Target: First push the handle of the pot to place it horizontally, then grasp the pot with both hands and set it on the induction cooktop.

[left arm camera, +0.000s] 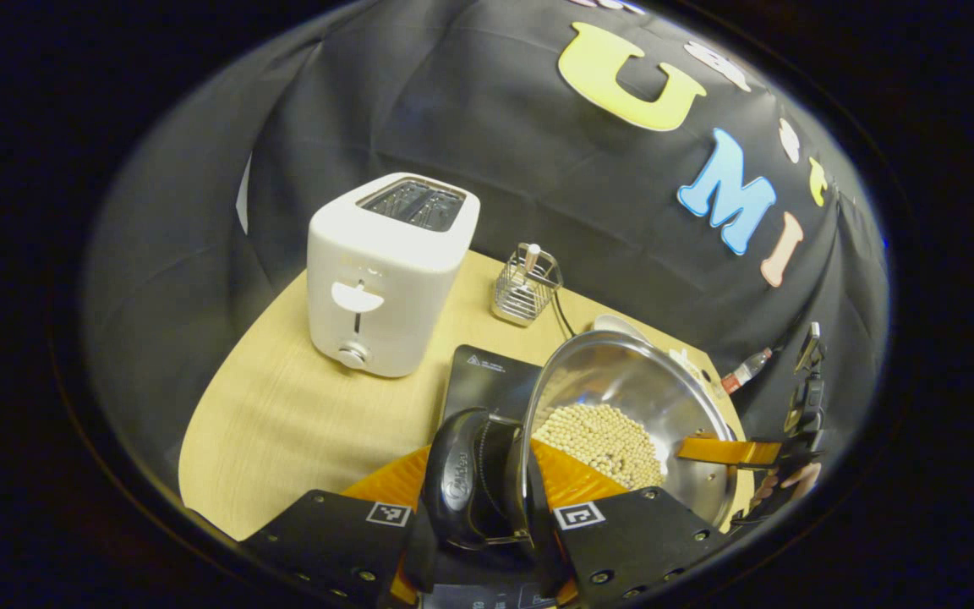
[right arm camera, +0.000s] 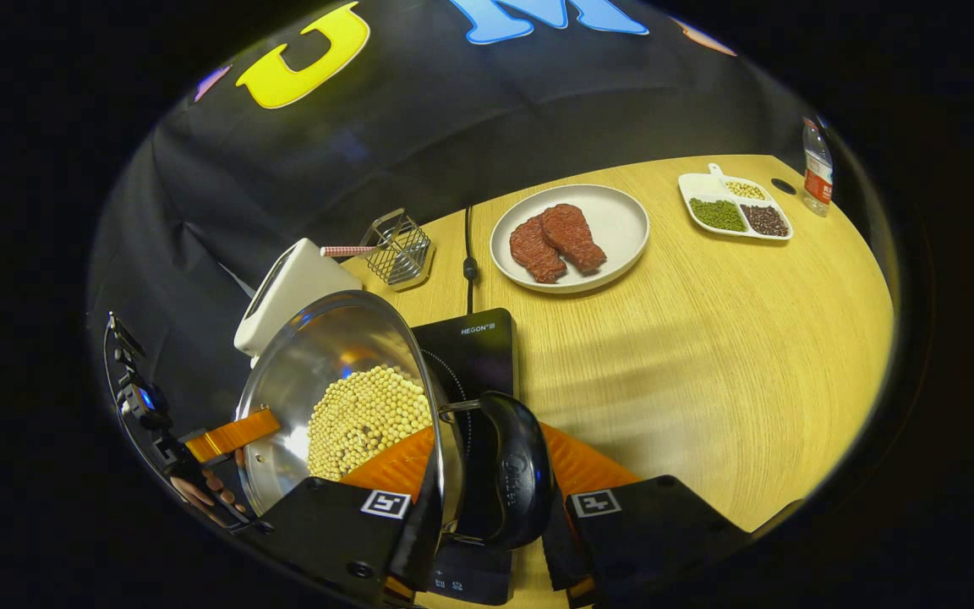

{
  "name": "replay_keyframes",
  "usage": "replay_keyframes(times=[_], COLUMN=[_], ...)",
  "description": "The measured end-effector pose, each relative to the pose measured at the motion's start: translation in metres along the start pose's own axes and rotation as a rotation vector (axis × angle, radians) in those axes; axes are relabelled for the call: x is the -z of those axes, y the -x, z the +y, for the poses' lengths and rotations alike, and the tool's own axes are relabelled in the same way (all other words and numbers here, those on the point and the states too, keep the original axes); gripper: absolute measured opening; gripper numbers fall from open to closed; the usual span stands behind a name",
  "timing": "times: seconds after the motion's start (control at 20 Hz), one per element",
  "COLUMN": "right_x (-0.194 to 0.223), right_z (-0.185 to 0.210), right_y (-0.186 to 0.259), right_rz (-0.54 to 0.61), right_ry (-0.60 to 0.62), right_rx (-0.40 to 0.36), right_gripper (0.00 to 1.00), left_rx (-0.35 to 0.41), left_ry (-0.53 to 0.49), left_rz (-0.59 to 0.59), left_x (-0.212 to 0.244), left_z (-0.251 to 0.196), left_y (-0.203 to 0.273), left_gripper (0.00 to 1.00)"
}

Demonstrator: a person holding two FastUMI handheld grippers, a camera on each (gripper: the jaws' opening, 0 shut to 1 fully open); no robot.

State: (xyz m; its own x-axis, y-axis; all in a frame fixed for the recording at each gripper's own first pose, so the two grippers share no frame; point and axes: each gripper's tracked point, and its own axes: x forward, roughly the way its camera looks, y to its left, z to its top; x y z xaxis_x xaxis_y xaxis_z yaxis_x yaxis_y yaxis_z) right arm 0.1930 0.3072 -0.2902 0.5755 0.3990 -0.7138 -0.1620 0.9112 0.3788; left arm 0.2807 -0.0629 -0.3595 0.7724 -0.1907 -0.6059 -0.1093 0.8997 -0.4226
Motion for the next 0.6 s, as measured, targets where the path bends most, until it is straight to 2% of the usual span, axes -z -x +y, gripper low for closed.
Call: replay_keyframes(times=[0.35,0.4,0.45,0.5,0.55,0.6], right_x=[-0.007,-0.008,-0.007,-0.008,-0.008,-0.008], right_z=[-0.006,-0.006,-0.005,-0.005,-0.005,-0.005], right_y=[-0.023,-0.025,-0.025,-0.025,-0.025,-0.025], right_rz=[-0.023,-0.025,-0.024,-0.028,-0.028,-0.023], right_ry=[-0.010,-0.012,-0.015,-0.014,-0.013,-0.016], right_rx=[0.006,0.001,-0.003,-0.003,-0.004,-0.006], right_gripper=[0.55,0.58,0.54,0.54,0.51,0.54], left_rx=[0.021,0.020,0.019,0.023,0.023,0.024], left_ry=[0.001,-0.004,-0.002,0.006,0.013,0.013], left_rz=[-0.014,-0.013,-0.013,-0.008,-0.005,-0.005], left_x=[-0.005,-0.005,-0.005,-0.005,-0.005,-0.005], left_z=[0.000,0.000,0.002,0.002,0.000,-0.001], left_y=[-0.010,-0.017,-0.014,-0.013,-0.011,-0.011], left_gripper=[0.46,0.48,0.50,0.46,0.50,0.46])
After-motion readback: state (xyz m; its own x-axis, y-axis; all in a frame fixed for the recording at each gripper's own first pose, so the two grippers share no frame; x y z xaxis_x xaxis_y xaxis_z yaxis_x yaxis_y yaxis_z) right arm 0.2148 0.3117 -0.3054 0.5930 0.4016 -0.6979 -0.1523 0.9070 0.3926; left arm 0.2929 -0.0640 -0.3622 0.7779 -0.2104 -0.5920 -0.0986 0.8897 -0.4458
